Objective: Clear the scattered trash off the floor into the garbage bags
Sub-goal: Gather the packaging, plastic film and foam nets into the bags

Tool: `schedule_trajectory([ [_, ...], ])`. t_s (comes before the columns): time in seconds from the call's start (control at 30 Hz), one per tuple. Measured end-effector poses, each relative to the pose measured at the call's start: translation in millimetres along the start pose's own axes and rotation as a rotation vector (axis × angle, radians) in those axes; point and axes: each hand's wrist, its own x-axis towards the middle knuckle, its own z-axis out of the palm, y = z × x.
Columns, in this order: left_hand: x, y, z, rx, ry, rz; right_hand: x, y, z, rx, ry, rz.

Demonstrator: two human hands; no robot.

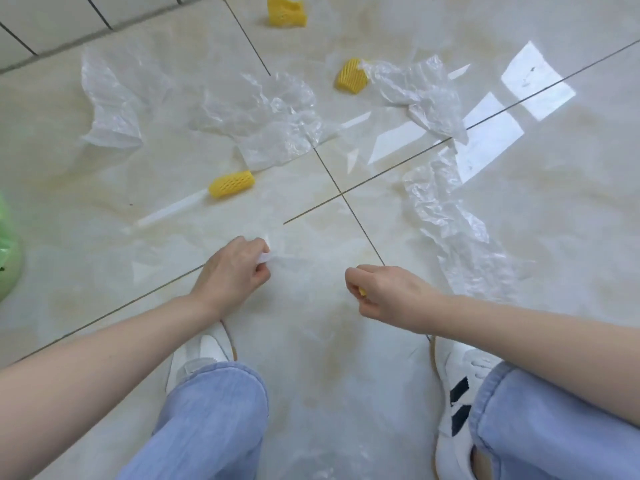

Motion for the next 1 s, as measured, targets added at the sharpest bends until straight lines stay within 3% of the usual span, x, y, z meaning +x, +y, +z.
schedule_trajectory([
  [0.27,-17,60,24,-0.070,-0.099,0.499,-35,10,32,-0.007,-0.030,-0.028],
  [0.53,-39,102,48,-0.105,-0.255,0.675,-70,59,30,-0.011,0.327,0.103],
  [0.7,-53,127,51,-0.076,-0.457,0.745,-83,88,16,0.027,0.394,0.279],
  [0.87,-69,136,63,0.070,-0.370,1.028,-82,102,5,0.032,0.489,0.352],
  [1.0,-86,138,79,0.130,-0.302,1.203,-76,107,11,-0.003,0.447,0.352],
])
